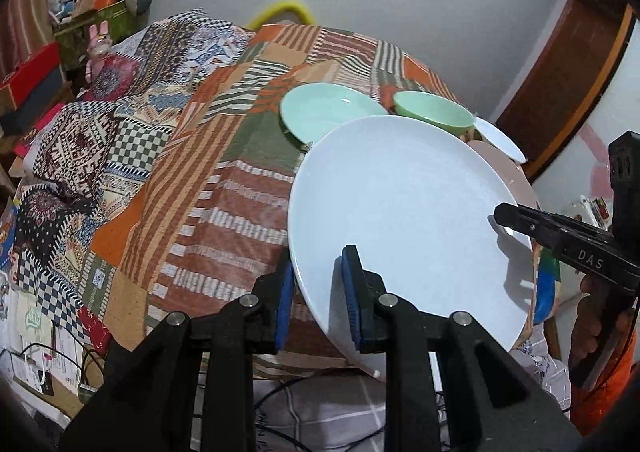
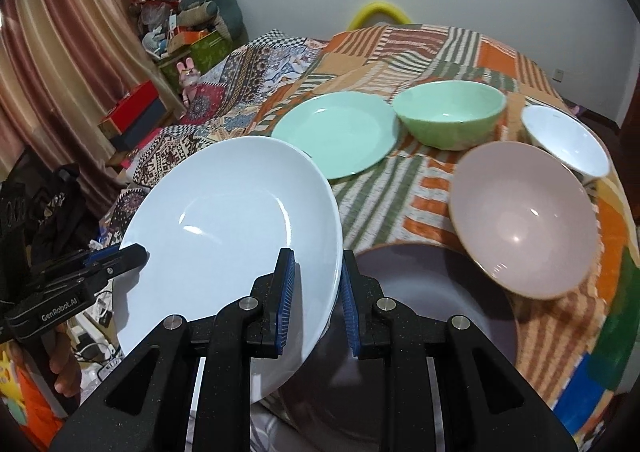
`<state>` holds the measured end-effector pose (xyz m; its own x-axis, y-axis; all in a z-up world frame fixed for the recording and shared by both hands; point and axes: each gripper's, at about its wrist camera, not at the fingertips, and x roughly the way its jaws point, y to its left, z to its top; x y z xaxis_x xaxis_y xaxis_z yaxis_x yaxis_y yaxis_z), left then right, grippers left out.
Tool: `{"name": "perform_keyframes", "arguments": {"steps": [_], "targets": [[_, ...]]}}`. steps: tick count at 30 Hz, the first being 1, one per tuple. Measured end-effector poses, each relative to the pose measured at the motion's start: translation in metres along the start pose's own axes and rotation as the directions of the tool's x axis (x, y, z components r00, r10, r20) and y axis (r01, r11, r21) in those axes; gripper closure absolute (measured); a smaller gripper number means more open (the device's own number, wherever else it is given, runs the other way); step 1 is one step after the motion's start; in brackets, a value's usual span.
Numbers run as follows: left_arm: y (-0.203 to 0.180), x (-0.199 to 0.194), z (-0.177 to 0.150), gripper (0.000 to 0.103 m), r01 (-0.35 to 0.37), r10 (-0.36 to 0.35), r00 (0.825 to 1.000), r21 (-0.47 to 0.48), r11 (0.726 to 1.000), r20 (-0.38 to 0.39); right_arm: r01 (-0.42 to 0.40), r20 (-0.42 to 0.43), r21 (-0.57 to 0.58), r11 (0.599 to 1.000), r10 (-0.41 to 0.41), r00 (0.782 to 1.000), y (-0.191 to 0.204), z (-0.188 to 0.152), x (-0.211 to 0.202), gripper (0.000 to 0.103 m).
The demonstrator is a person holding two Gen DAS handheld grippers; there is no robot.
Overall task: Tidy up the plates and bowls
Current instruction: 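Lift the white plate with both tools and carry it over the purple plate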
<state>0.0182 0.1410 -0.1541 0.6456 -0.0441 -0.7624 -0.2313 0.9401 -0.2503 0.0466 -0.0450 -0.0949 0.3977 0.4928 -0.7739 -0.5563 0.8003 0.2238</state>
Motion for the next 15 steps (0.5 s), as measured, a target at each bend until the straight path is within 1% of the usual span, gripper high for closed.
{"name": "perform_keyframes", "arguments": {"steps": [7, 15], "targets": [[-0.029, 0.011, 0.000, 0.080, 0.030, -0.028, 0.999, 0.046, 0.999, -0.043, 0.016, 0.021, 0.048, 0.999, -0.017, 1.000, -0.023, -0.015, -0.019, 0.082], [-0.063, 0.028, -0.005, 0.080, 0.056, -0.046, 0.994, 0.108, 0.993, -0.099, 0.032, 0.023, 0.130, 0.991, -0.036, 0.999, -0.051, -0.038, -0.036, 0.082]]}}
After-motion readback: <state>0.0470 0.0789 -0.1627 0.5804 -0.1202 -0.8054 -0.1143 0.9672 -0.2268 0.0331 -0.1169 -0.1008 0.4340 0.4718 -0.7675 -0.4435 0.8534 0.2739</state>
